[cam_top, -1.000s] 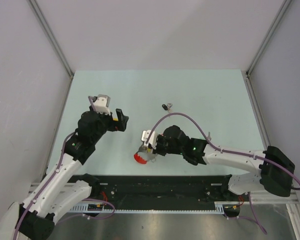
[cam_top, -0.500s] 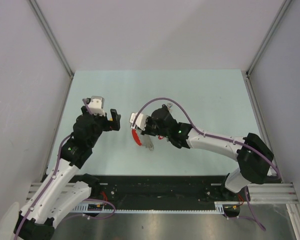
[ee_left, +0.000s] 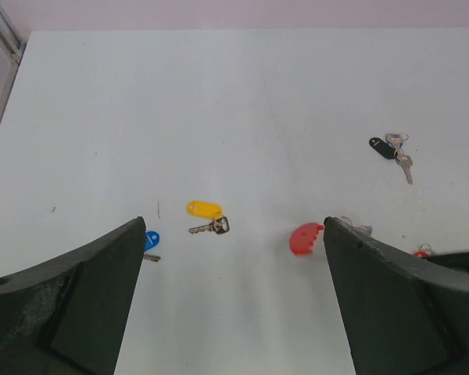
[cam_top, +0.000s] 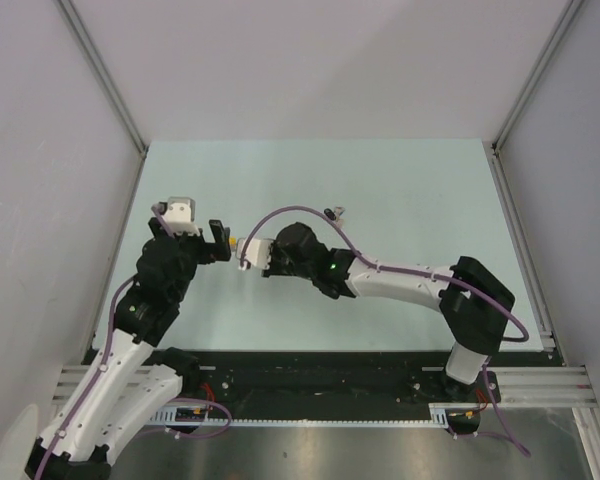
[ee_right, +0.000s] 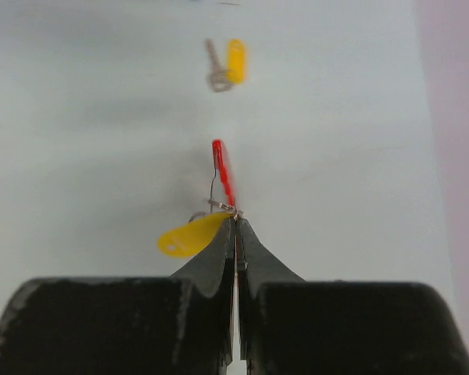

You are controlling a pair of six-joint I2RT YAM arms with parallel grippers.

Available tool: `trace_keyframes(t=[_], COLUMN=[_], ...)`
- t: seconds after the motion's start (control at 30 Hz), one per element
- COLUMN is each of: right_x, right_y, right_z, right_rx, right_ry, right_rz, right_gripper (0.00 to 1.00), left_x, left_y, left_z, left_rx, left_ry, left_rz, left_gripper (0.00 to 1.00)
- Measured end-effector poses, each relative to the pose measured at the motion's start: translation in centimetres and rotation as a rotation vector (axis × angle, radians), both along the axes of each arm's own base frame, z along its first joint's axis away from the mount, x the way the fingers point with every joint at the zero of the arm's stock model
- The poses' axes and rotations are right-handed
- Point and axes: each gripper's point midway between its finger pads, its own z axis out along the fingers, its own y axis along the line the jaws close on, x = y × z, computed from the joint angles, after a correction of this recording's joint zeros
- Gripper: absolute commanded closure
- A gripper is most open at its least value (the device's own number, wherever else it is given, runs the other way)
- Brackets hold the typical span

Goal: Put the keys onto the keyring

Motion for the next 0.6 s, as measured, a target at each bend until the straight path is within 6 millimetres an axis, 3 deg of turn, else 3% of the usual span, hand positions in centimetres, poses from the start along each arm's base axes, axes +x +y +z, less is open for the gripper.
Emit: trace_keyframes(t=[0.17, 0.27, 0.37, 0.47, 0.57, 0.6], right_x=[-4.8, -7.6, -9.4, -10.5, -11.2, -11.4], right_y=[1.9, 1.5, 0.9, 0.4, 0.3, 0.4], right_z=[-5.2, -8.4, -10.2, -11.3, -11.8, -11.8], right_rx=[-0.048, -0.079, -0.089, -0.084, -0.07, -0.06], right_ry=[0.166, 0.27, 0.348, 0.414, 0.47, 0.484], right_rz=[0.077, 0.087, 0.074, 0.049, 0.03, 0.025], right_gripper=[1.0, 1.0, 1.0, 0.81, 0.55, 0.4], left_x=[-0.1, -0.2, -0.2, -0.2, -0.2, -0.2], left_y=[0.4, 0.5, 0.6, 0.6, 0.6, 0.6], left_z=[0.5, 0.5, 0.4, 0.3, 0.3, 0.3], left_rx=[-0.006, -0.006, -0.002, -0.002, -0.002, -0.002], left_ry=[-0.024, -0.029, -0.028, -0.026, -0.026, -0.026], left_rz=[0.015, 0.019, 0.02, 0.021, 0.022, 0.023], left_gripper=[0.0, 0.0, 0.0, 0.0, 0.0, 0.0])
